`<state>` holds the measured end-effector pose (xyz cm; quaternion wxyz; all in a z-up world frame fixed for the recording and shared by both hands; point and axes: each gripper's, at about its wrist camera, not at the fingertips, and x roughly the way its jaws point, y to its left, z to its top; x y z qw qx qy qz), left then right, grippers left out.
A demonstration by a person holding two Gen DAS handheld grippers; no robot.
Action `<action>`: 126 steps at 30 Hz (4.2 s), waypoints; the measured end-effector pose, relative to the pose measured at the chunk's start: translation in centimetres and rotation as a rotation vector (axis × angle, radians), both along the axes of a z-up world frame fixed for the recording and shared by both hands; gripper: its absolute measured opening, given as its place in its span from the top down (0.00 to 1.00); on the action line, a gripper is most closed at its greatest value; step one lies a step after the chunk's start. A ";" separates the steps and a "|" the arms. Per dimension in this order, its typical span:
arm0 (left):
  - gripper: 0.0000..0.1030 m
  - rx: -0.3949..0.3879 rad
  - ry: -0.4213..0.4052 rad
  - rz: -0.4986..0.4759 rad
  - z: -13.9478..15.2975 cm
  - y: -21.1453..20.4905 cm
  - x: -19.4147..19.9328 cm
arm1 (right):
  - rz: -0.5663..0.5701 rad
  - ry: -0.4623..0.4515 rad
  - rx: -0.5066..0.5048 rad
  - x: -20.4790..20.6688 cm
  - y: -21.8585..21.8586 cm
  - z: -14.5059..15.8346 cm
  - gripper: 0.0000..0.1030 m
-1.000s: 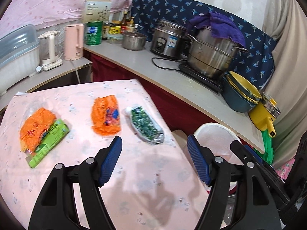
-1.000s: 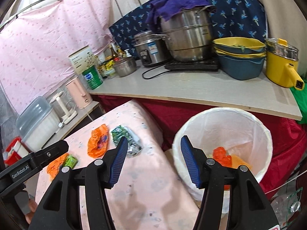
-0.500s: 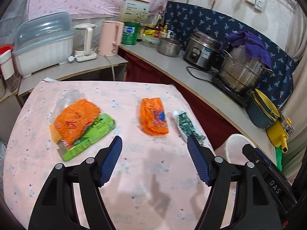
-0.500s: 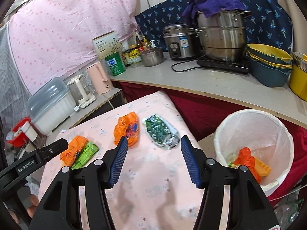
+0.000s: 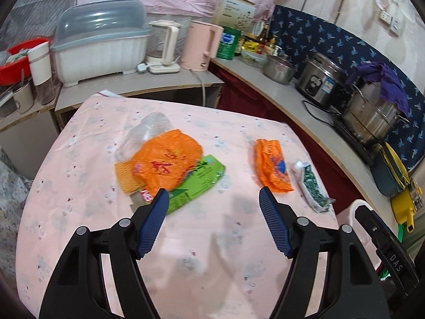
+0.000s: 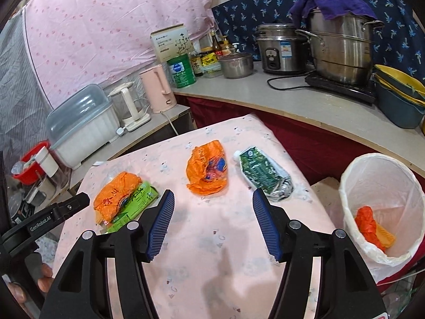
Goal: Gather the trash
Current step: 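Move both grippers back over the two orange printed snack bags, then grasp the dragonfly-print orange bag with the right gripper while the left grasps the other orange bag, then carry both orange bags over the bin with both grippers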
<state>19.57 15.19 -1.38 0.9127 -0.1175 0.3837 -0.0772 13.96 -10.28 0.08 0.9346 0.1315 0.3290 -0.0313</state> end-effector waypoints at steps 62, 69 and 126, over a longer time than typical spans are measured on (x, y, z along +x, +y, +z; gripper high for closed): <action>0.86 0.007 -0.054 -0.018 1.9 -1.0 1.5 | 0.071 0.051 0.025 6.2 2.0 -3.2 0.87; 0.86 0.004 -0.095 -0.092 4.0 -4.4 -1.0 | 0.024 0.005 0.035 3.0 -0.5 -1.0 0.87; 0.86 0.138 -0.104 -0.641 3.0 -35.0 -9.9 | -0.475 -0.028 0.170 -13.9 -26.3 -4.2 0.88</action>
